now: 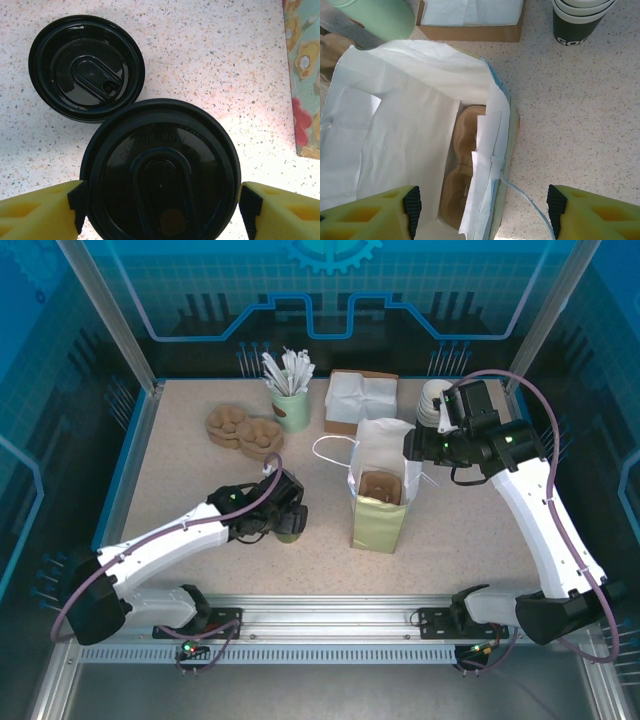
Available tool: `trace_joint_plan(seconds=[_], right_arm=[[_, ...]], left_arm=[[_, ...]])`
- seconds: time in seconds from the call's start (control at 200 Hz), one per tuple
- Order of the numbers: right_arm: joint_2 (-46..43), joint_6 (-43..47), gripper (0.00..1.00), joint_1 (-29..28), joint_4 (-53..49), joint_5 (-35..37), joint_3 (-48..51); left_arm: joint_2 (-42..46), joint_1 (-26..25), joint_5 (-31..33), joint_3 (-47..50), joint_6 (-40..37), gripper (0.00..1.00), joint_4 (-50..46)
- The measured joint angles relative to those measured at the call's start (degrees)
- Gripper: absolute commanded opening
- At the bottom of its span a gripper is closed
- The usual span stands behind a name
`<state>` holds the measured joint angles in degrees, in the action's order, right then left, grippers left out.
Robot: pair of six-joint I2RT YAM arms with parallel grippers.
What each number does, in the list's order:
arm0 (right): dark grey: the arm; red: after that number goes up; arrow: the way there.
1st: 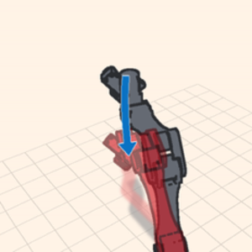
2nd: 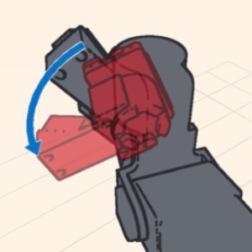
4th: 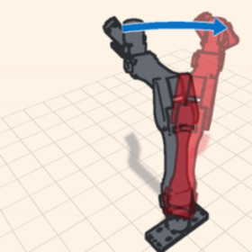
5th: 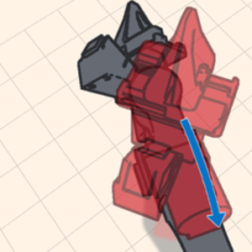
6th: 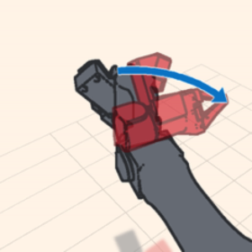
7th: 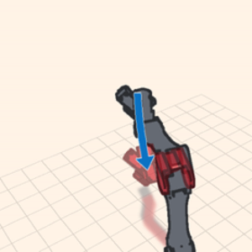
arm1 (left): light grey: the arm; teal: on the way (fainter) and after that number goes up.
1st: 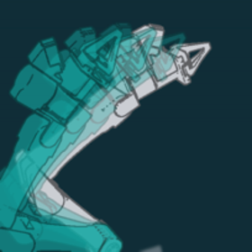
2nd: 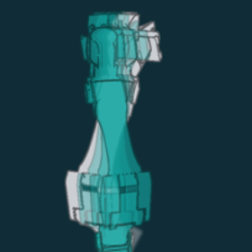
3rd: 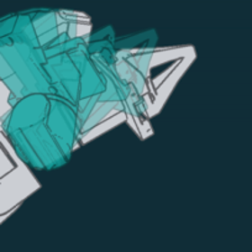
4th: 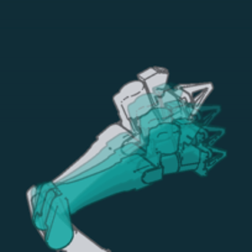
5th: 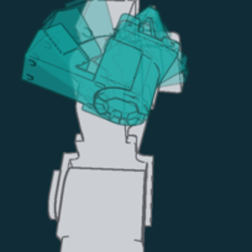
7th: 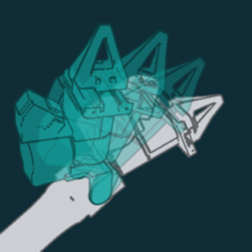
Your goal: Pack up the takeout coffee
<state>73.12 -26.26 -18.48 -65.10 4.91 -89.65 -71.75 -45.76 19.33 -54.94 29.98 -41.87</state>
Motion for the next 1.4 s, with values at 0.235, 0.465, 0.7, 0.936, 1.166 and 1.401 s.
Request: trace_joint_plan(seconds=[0.235, 0.465, 0.7, 0.936, 1.166, 1.401], right_arm=[[0.0, 0.4, 0.70, 0.0, 0.0, -0.1, 0.1], [0.0, 0.5, 0.70, 0.0, 0.0, -0.7, 0.2], [0.0, 0.5, 0.70, 0.0, 0.0, -0.9, 0.6], [0.0, 0.8, 0.70, 0.0, 0.0, -0.9, 0.6], [0.0, 0.9, 0.70, 0.0, 0.0, -0.9, 0.6], [0.0, 0.9, 0.71, 0.1, 0.0, -0.9, 0.6]], left_arm=[[-2.1, -0.2, 0.9, -1.1, 0.2, 0.79, -1.2], [-3.4, -0.3, 1.3, -2.1, 0.2, 0.79, -1.8], [-4.3, -0.6, 1.7, -2.8, 1.2, 0.79, -2.4], [-5.5, -0.7, 2.2, -3.8, 1.6, 0.80, -3.3], [-7.0, -0.9, 2.3, -4.7, 1.7, 0.81, -4.2], [-7.5, -0.9, 2.3, -5.0, 1.7, 0.80, -4.3]])
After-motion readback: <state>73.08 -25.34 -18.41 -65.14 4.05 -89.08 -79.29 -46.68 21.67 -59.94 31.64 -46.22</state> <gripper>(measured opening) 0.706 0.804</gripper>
